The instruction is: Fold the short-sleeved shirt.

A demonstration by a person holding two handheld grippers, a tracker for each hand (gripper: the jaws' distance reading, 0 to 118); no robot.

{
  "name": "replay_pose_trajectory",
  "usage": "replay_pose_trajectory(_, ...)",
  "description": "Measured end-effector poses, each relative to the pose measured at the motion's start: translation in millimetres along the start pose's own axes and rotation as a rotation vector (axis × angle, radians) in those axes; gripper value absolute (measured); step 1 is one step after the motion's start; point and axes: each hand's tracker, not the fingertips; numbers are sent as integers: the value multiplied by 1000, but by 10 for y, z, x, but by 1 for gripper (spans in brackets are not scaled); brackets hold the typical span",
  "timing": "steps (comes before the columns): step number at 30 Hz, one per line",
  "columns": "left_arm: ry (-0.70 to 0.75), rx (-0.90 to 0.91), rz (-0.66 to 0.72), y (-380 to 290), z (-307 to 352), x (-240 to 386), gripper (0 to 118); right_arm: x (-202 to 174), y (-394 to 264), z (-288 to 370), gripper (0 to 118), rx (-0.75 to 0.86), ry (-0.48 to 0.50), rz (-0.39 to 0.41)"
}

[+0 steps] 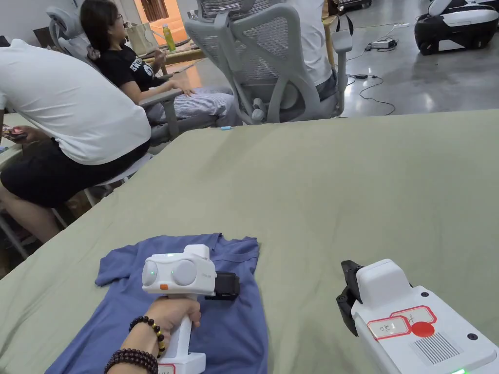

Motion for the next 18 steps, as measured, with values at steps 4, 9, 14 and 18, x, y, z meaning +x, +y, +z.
replay_pose_trajectory(4,-23,132,-21,-22,132,-5,36,19,-19,-1,0,-10,-10,-2)
replay_pose_trajectory(9,19,135,-16,22,39,-113,6,41,-30,43,0,-8,-6,-21)
replay_pose_trajectory(14,28,307,-37,295,465,-15,6,175,-31,198,0,-1,-26,-18)
replay_pose_trajectory(18,-84,409,-151,640,1027,400,6,399,-41,434,0,8,-69,-44)
